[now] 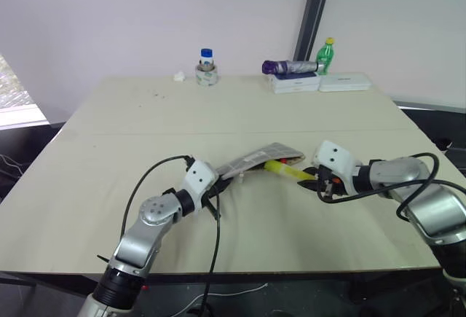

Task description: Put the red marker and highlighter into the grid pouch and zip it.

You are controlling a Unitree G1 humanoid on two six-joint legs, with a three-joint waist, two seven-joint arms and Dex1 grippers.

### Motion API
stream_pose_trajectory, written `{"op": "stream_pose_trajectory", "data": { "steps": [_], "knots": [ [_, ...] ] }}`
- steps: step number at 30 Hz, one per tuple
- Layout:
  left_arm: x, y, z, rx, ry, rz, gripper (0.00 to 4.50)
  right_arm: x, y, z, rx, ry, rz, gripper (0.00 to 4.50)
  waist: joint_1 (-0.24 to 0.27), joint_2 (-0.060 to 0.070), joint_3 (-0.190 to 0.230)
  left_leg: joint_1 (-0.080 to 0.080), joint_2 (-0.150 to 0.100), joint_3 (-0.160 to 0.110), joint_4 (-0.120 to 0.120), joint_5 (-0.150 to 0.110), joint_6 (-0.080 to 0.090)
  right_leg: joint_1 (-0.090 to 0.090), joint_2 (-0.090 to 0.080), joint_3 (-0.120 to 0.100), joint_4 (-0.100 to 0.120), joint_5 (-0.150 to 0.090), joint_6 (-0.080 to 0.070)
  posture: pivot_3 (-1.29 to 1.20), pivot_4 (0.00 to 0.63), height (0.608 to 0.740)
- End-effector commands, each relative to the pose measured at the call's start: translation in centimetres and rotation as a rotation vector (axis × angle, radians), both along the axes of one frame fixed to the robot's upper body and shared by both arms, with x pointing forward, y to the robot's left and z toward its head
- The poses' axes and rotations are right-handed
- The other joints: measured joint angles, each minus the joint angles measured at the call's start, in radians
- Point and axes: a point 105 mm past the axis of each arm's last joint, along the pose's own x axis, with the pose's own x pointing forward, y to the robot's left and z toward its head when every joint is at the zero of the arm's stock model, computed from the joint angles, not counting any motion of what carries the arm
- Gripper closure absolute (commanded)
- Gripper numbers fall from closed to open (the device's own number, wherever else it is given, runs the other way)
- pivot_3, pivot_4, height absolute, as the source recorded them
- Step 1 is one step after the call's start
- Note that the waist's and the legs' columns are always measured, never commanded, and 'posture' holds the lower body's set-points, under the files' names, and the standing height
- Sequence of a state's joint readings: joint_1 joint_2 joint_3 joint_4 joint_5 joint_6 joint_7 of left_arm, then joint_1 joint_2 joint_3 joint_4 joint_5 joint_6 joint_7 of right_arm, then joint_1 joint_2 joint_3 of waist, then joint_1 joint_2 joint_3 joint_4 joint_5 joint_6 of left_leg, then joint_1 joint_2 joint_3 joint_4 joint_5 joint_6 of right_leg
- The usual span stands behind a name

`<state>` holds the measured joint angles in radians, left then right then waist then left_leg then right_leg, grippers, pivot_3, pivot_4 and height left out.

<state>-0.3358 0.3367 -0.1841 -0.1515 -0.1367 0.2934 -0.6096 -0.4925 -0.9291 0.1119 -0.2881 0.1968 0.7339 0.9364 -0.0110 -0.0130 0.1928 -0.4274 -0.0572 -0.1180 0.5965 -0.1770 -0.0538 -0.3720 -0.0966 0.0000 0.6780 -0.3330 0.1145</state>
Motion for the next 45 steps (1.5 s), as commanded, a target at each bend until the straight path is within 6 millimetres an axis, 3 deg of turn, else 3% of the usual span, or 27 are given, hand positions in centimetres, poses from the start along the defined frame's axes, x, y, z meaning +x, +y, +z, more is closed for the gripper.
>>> {"op": "stream_pose_trajectory", "data": {
  "steps": [1, 9, 16, 22, 27, 30, 34, 39, 45],
  "knots": [
    [-1.3, -1.2, 1.2, 0.059, -0.103, -0.099, 4.5, 0.4, -0.1, 1.1, -0.036, -0.041, 0.004, 3.66, 0.0, 0.0, 0.0, 0.0, 0.0, 0.0, 0.0, 0.0, 0.0, 0.0, 0.0, 0.0, 0.0, 0.0, 0.0, 0.0, 0.15, 0.74],
    [-3.0, -2.6, 0.2, 0.164, -0.134, -0.258, 4.5, 1.0, 1.7, 1.4, -0.149, -0.077, 0.113, 3.66, -0.003, 0.0, 0.0, 0.0, 0.0, 0.0, 0.0, 0.0, 0.0, 0.0, 0.0, 0.0, 0.0, 0.0, 0.0, 0.0, 0.15, 0.74],
    [-2.9, -2.5, 0.2, 0.173, -0.133, -0.257, 4.5, 0.9, 3.0, 1.8, -0.162, -0.101, 0.183, 3.66, 0.0, 0.0, 0.0, 0.0, 0.0, 0.0, 0.0, 0.0, 0.0, -0.001, 0.0, 0.0, 0.0, 0.0, 0.0, 0.0, 0.15, 0.74],
    [-1.9, -1.8, 0.6, 0.097, -0.084, -0.162, 4.5, 0.7, 2.7, 4.2, -0.1, -0.165, 0.175, 0.76, -0.001, 0.0, 0.0, 0.0, 0.0, 0.0, 0.0, 0.0, 0.0, 0.0, 0.0, 0.0, 0.0, 0.0, 0.0, 0.0, 0.15, 0.74],
    [-0.1, -1.2, 1.6, -0.031, -0.009, -0.035, 4.5, -1.6, 2.6, 7.4, 0.038, -0.194, 0.241, 0.76, 0.0, 0.0, 0.0, 0.0, 0.0, 0.0, 0.0, 0.0, 0.0, 0.0, 0.0, 0.0, 0.0, 0.0, 0.0, 0.0, 0.15, 0.74],
    [0.6, -1.6, 2.7, -0.122, 0.033, -0.011, 4.5, -2.4, 2.8, 8.1, 0.116, -0.174, 0.25, 0.76, 0.0, 0.0, 0.0, 0.0, 0.0, 0.0, 0.0, 0.0, 0.0, 0.001, 0.0, 0.0, 0.0, 0.0, 0.0, 0.0, 0.15, 0.74],
    [1.9, -2.8, 4.9, -0.253, 0.099, 0.011, 4.5, -3.2, 4.2, 6.6, 0.219, -0.096, 0.258, 0.76, 0.0, 0.0, 0.0, 0.0, 0.0, -0.001, 0.002, 0.0, 0.0, 0.002, 0.0, -0.001, 0.0, 0.0, 0.0, 0.0, 0.15, 0.74],
    [2.7, -4.0, 6.2, -0.339, 0.173, 0.022, 4.5, -1.2, 5.9, 3.9, 0.339, -0.067, 0.114, 0.76, -0.006, 0.0, 0.0, 0.0, 0.0, 0.0, 0.001, 0.0, 0.0, 0.0, 0.0, 0.0, 0.001, 0.0, 0.001, 0.0, 0.15, 0.74],
    [2.8, -4.2, 6.3, -0.401, 0.235, 0.012, 4.5, 0.5, 7.3, 4.3, 0.536, -0.054, 0.0, 0.76, -0.003, 0.0, 0.0, 0.0, 0.0, 0.0, 0.001, 0.0, 0.0, 0.0, 0.001, 0.0, 0.002, 0.0, 0.001, 0.0, 0.15, 0.74]
  ]
}}
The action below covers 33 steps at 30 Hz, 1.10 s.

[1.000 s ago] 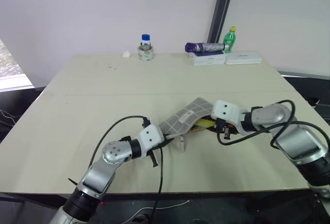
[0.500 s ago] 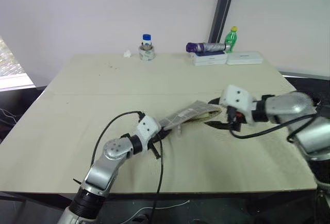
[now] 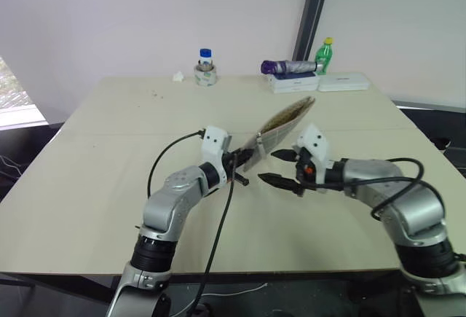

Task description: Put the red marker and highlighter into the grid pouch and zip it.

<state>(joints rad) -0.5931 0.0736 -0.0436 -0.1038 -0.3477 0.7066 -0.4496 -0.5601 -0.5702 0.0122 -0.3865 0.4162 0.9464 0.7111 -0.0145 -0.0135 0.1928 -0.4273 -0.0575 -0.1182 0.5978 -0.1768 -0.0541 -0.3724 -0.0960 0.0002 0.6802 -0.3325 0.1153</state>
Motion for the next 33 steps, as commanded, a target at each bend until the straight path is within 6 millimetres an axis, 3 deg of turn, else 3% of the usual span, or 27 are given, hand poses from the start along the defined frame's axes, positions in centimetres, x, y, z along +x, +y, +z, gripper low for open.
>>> {"op": "stream_pose_trajectory", "data": {
  "steps": [1, 11, 14, 19, 20, 26, 33],
  "knots": [
    [-0.2, 0.0, 1.3, -0.065, -0.009, -0.014, 4.5, 0.6, 0.1, 1.9, 0.073, -0.048, -0.053, 0.76, 0.001, 0.0, 0.0, 0.0, 0.0, 0.0, 0.0, 0.0, 0.0, 0.0, 0.0, 0.0, 0.0, 0.0, 0.0, 0.0, 0.15, 0.74],
    [-0.7, -0.5, 1.4, -0.079, 0.0, -0.059, 4.5, 2.6, 1.8, 1.5, 0.159, -0.019, -0.11, 0.76, -0.001, 0.0, 0.0, 0.0, 0.0, 0.0, 0.0, 0.0, 0.0, 0.0, 0.0, 0.0, 0.0, 0.0, 0.0, 0.0, 0.15, 0.74],
    [-0.9, -0.6, 1.2, -0.062, -0.008, -0.071, 4.5, 3.1, 1.9, 1.5, 0.181, -0.017, -0.122, 1.59, -0.003, 0.0, 0.0, 0.0, 0.0, 0.0, 0.0, 0.0, 0.0, 0.0, 0.001, 0.0, 0.0, 0.0, 0.0, 0.0, 0.15, 0.74],
    [-0.9, -0.2, 1.0, -0.057, -0.011, -0.059, 4.5, 2.9, 1.7, 1.6, 0.175, -0.016, -0.106, 4.14, -0.001, 0.0, 0.0, 0.0, 0.0, 0.0, 0.0, 0.0, 0.0, 0.0, 0.001, 0.001, 0.0, 0.0, 0.0, 0.0, 0.15, 0.74],
    [-0.9, -0.1, 0.9, -0.054, -0.011, -0.057, 4.5, 2.9, 1.6, 1.6, 0.172, -0.018, -0.108, 4.46, -0.001, 0.0, 0.0, 0.0, 0.0, 0.0, 0.0, 0.0, 0.0, 0.0, 0.001, 0.001, 0.0, 0.0, 0.0, 0.0, 0.15, 0.74],
    [-1.0, 0.8, 0.4, -0.006, -0.03, -0.046, 4.5, 3.0, -0.3, 2.4, 0.105, -0.087, -0.148, 4.46, -0.001, 0.0, 0.0, 0.0, 0.0, 0.0, 0.0, 0.0, 0.0, 0.0, 0.001, 0.001, 0.0, 0.0, 0.0, 0.0, 0.15, 0.74],
    [-0.9, 3.9, -1.4, 0.159, -0.073, -0.024, 4.5, 4.5, -6.7, 5.4, -0.044, -0.231, -0.323, 4.46, -0.005, 0.0, 0.0, 0.001, 0.0, 0.0, 0.0, 0.0, 0.0, 0.0, 0.001, 0.001, 0.0, 0.0, 0.0, 0.0, 0.15, 0.74]
  ]
}}
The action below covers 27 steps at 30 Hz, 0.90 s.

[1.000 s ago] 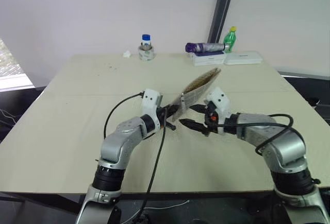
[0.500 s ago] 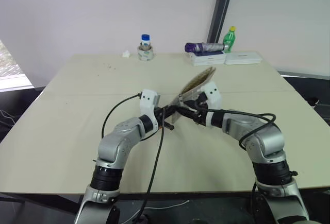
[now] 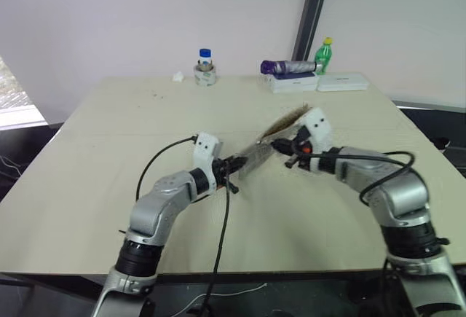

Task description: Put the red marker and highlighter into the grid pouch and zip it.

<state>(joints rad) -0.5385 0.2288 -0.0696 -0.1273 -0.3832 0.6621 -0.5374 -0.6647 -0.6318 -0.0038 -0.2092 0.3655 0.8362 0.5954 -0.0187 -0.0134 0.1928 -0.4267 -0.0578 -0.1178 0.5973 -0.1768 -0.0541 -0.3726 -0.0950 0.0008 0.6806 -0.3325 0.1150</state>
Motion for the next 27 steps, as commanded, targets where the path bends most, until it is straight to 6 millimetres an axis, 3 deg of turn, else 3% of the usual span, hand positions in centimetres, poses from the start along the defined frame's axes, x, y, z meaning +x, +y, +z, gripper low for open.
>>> {"op": "stream_pose_trajectory", "data": {
  "steps": [1, 11, 15, 20, 23, 27],
  "knots": [
    [-0.3, 1.8, -0.8, 0.094, -0.046, 0.012, 4.5, 0.8, -4.0, 3.3, -0.034, -0.121, -0.133, 4.46, -0.001, 0.0, 0.0, 0.0, 0.0, 0.0, 0.0, 0.0, 0.0, 0.0, 0.0, 0.0, 0.0, 0.0, 0.0, 0.0, 0.15, 0.74],
    [-0.2, 4.5, -1.6, 0.156, -0.055, 0.058, 4.5, 1.4, -9.0, 4.7, -0.086, -0.173, -0.265, 4.46, 0.0, 0.0, 0.0, 0.0, 0.001, 0.0, -0.001, 0.0, 0.0, 0.0, 0.0, 0.001, 0.0, 0.0, 0.0, 0.0, 0.15, 0.74],
    [-0.1, 5.1, -1.6, 0.161, -0.052, 0.075, 4.5, 1.2, -9.3, 5.1, -0.074, -0.185, -0.253, 4.46, 0.0, 0.0, 0.0, 0.0, 0.001, 0.001, -0.001, 0.0, 0.0, 0.0, 0.0, 0.001, 0.0, 0.0, 0.0, 0.0, 0.15, 0.74],
    [-0.3, 5.0, -1.7, 0.173, -0.057, 0.068, 4.5, 0.5, -7.6, 3.4, -0.077, -0.126, -0.152, 4.46, 0.0, 0.0, 0.0, 0.0, 0.001, 0.0, -0.001, 0.0, 0.0, 0.0, 0.0, 0.001, 0.0, 0.0, 0.0, 0.0, 0.15, 0.74],
    [-0.4, 4.7, -1.4, 0.173, -0.073, 0.06, 4.5, -1.3, -4.4, 1.7, -0.039, -0.045, 0.037, 3.56, 0.001, 0.0, 0.0, 0.0, 0.001, 0.0, -0.001, 0.0, 0.0, 0.0, 0.0, 0.001, 0.0, 0.0, 0.0, 0.0, 0.15, 0.74],
    [-0.4, 4.4, -1.3, 0.186, -0.096, 0.055, 4.5, -2.8, -2.1, 0.3, -0.047, -0.015, 0.14, 1.58, 0.0, 0.0, 0.0, 0.0, 0.001, 0.001, -0.001, 0.0, 0.0, 0.0, 0.0, 0.001, 0.0, 0.0, 0.0, 0.0, 0.15, 0.74]
  ]
}}
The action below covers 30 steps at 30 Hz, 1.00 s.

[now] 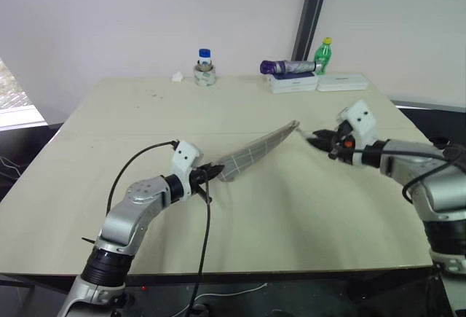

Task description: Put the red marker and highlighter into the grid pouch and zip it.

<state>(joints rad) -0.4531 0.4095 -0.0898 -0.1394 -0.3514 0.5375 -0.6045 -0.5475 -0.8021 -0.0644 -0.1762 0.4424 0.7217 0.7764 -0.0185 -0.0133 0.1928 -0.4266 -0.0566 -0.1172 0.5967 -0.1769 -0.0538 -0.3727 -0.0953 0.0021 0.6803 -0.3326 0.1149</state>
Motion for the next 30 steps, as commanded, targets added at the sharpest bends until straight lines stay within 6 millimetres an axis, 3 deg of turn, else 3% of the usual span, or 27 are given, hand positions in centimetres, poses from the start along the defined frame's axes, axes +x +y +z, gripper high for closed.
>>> {"op": "stream_pose_trajectory", "data": {
  "steps": [1, 2, 4, 7, 13, 14, 21, 30],
  "knots": [
    [0.1, 0.4, 0.1, 0.032, -0.026, 0.022, 4.5, -0.8, 1.6, 1.0, 0.005, -0.058, 0.053, 0.98, -0.001, 0.0, 0.0, 0.0, 0.0, 0.0, 0.0, 0.0, 0.0, 0.0, 0.0, 0.0, 0.0, 0.0, 0.0, 0.0, 0.15, 0.74],
    [-0.1, 0.3, -0.1, 0.034, -0.025, 0.017, 4.5, -1.0, 1.9, 0.6, 0.008, -0.043, 0.061, 0.54, 0.001, 0.0, 0.0, 0.0, 0.0, 0.0, 0.0, 0.0, 0.0, 0.0, 0.0, 0.0, 0.0, 0.0, 0.0, 0.0, 0.15, 0.74],
    [-0.2, 0.3, -0.3, 0.032, -0.019, 0.014, 4.5, -1.5, 2.2, -0.3, -0.002, -0.024, 0.084, 0.54, 0.004, 0.0, 0.0, 0.0, 0.0, 0.0, 0.001, 0.0, 0.0, 0.001, 0.0, 0.0, 0.0, 0.0, 0.0, 0.0, 0.15, 0.74],
    [-0.5, 0.2, -0.1, -0.012, -0.011, -0.003, 3.39, -1.4, 1.6, -1.8, -0.026, -0.002, 0.062, 0.48, 0.006, 0.0, 0.0, 0.0, 0.0, 0.0, 0.0, 0.0, 0.0, 0.001, 0.0, 0.0, 0.0, 0.0, 0.0, 0.0, 0.15, 0.74],
    [-1.0, 1.1, 0.0, 0.012, -0.016, 0.011, 0.25, -1.4, 0.3, -2.8, -0.041, 0.008, 0.031, 0.48, 0.005, 0.0, 0.0, 0.0, 0.0, 0.0, 0.0, 0.0, 0.0, 0.0, 0.0, 0.0, 0.0, 0.0, 0.0, 0.0, 0.15, 0.74],
    [-1.1, 1.4, 0.0, 0.007, -0.011, 0.013, 0.07, -1.4, 0.0, -2.8, -0.044, 0.002, 0.026, 0.48, 0.004, 0.0, 0.0, 0.0, 0.0, 0.0, 0.0, 0.0, 0.0, 0.0, -0.001, 0.0, 0.0, 0.0, 0.0, 0.0, 0.15, 0.74],
    [-1.9, 5.2, -0.3, -0.035, 0.03, 0.118, 0.07, -1.3, -3.0, -2.7, -0.077, -0.003, -0.055, 0.48, 0.005, 0.0, 0.0, 0.0, 0.0, 0.0, 0.0, 0.0, 0.0, 0.0, -0.001, 0.0, 0.0, 0.0, 0.0, 0.0, 0.15, 0.74],
    [-2.0, 9.2, -0.9, -0.035, 0.021, 0.272, 0.07, -0.9, -4.3, -2.9, -0.06, -0.017, -0.091, 0.48, 0.006, 0.0, 0.0, 0.0, 0.0, 0.0, 0.0, 0.0, 0.0, 0.0, -0.001, 0.0, -0.001, 0.0, 0.0, 0.0, 0.15, 0.74]
  ]
}}
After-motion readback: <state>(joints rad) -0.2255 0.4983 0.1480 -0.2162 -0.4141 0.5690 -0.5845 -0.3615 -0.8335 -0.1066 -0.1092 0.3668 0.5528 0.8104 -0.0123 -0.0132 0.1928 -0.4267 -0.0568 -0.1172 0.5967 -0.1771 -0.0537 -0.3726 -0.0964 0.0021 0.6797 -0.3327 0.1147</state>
